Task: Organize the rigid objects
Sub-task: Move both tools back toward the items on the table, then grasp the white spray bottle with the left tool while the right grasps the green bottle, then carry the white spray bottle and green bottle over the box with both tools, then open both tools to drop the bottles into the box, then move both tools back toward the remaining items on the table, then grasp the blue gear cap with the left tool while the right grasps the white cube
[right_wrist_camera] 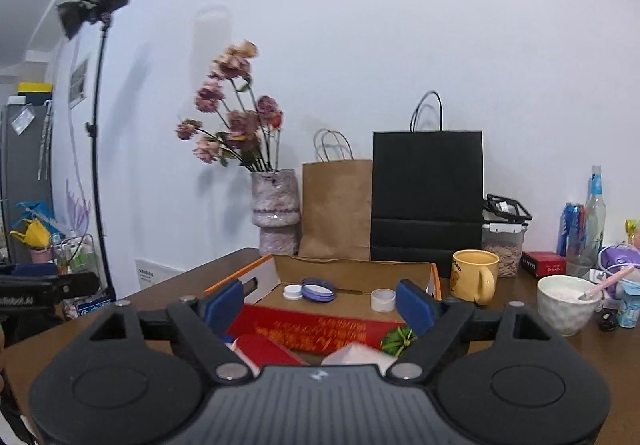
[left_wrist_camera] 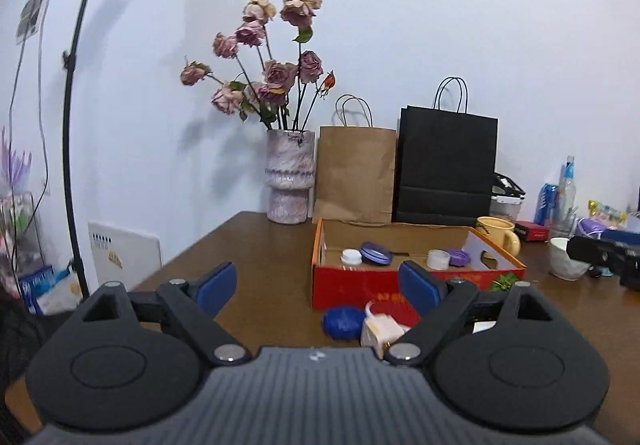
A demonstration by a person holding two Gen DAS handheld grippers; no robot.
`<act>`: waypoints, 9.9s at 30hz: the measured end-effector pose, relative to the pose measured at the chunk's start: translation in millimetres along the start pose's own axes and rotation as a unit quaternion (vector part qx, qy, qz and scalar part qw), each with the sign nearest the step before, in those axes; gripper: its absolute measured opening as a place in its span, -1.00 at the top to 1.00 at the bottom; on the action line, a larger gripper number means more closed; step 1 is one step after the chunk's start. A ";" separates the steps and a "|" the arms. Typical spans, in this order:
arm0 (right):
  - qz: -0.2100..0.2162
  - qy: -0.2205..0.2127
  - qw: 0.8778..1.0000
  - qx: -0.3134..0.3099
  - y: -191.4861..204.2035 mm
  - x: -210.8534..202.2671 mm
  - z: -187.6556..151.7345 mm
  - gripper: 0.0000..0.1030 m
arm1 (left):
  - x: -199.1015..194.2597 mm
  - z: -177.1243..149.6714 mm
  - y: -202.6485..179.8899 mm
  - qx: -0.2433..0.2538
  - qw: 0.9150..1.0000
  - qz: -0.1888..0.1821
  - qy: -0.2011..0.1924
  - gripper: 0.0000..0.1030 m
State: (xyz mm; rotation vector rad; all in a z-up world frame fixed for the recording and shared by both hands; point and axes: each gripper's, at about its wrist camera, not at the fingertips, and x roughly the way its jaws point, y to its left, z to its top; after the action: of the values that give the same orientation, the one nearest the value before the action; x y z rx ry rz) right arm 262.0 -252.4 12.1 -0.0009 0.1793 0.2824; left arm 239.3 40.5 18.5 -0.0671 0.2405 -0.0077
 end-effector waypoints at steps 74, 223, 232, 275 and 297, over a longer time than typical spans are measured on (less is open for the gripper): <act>-0.056 0.254 0.964 0.060 -124.6 175.5 -67.7 0.34 | 137.9 -75.7 -143.9 0.043 0.970 -0.088 0.224 0.44; -0.027 0.126 0.992 -0.009 -37.0 73.5 72.6 -0.55 | 95.0 80.6 -44.2 0.038 0.993 -0.008 0.113 -0.56; -0.024 0.069 0.997 -0.002 -11.7 11.0 21.7 -0.61 | 22.7 31.0 -34.5 0.031 0.999 -0.003 0.045 -0.58; 0.029 0.119 0.992 -0.007 72.2 23.3 -50.4 -0.54 | -3.5 -61.2 7.0 0.070 0.995 0.031 0.062 -0.72; 0.018 0.191 0.981 -0.022 77.4 175.0 -53.5 0.40 | 166.9 -45.5 18.8 0.048 0.981 -0.059 0.181 -0.60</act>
State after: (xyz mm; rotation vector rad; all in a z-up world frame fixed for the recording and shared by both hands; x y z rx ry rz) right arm 396.5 -131.0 -69.4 -0.0969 0.5544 0.3209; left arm 390.6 53.7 -66.5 0.0175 0.5995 -0.1508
